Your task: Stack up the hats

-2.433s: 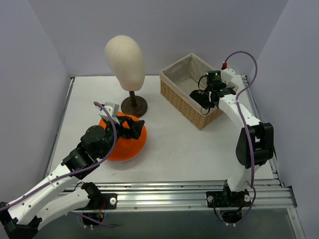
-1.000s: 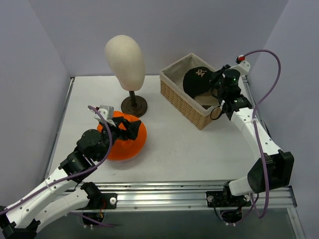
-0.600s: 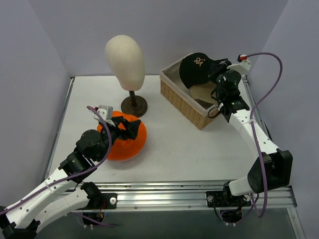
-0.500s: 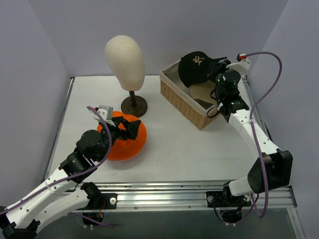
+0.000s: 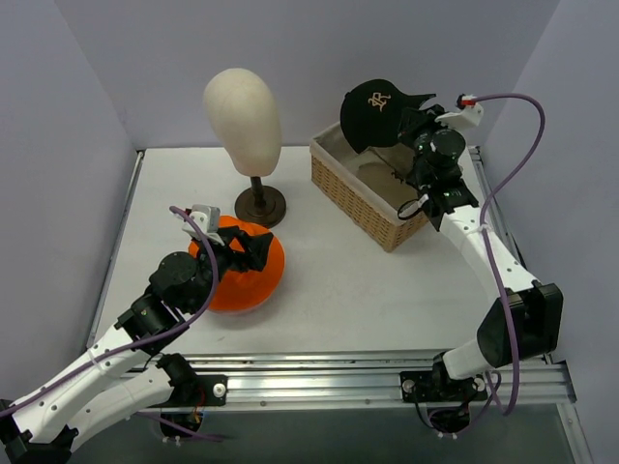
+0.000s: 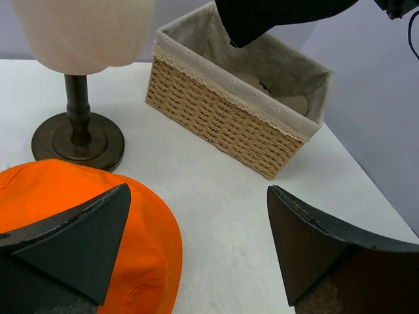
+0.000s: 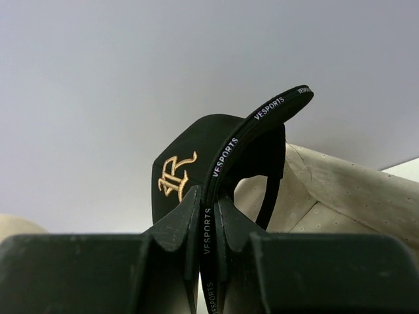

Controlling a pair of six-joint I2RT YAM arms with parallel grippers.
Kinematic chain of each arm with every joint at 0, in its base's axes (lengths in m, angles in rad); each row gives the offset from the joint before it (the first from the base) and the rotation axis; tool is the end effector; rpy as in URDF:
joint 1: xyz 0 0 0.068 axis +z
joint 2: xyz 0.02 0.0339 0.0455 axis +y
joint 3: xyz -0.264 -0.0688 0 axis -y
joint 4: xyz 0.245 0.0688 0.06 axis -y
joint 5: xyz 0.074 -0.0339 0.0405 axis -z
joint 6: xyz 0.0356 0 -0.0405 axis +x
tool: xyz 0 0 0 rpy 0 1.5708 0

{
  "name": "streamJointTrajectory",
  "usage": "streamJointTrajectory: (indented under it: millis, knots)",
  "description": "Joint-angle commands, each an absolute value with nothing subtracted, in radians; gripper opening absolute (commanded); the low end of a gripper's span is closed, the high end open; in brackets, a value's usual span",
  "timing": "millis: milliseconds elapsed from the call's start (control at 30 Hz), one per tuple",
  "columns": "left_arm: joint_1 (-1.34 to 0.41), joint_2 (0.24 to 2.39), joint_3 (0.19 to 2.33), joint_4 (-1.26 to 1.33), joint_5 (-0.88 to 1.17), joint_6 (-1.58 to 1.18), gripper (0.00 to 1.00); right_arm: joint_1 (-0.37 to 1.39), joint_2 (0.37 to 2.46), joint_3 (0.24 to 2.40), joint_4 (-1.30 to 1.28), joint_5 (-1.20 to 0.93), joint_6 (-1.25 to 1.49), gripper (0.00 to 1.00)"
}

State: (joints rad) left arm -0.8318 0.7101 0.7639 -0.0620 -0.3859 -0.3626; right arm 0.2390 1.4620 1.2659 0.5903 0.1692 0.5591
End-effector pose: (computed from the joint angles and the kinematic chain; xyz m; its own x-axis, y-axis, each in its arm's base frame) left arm 0.1232 -0.1153 0.3578 -0.1581 -0.3144 -0.9360 0.4013 0.8457 -0.3518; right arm 0.3357 0.0756 0.4290 0.2727 0.6046 -0.7484 -0.2677 0.7948 0.5446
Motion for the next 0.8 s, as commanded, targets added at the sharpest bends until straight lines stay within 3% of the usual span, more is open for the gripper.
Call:
streamJointTrajectory:
  millis: [0,333,767]
  knots:
    - [-0.836,0.706,0.764,-0.017,-0.400,-0.364,0.94,0.253,1.456,1.316,0.742,0.169,0.552,0.00]
    - [-0.836,0.644,0.753,-0.017,-0.387,-0.391,0.94,0.423,1.440,1.393,0.868,0.299,0.420,0.00]
    - [-0.834,0.554,0.868,-0.112,-0.439,-0.439,0.94,0.704,1.623,1.683,1.028,0.422,0.204,0.00]
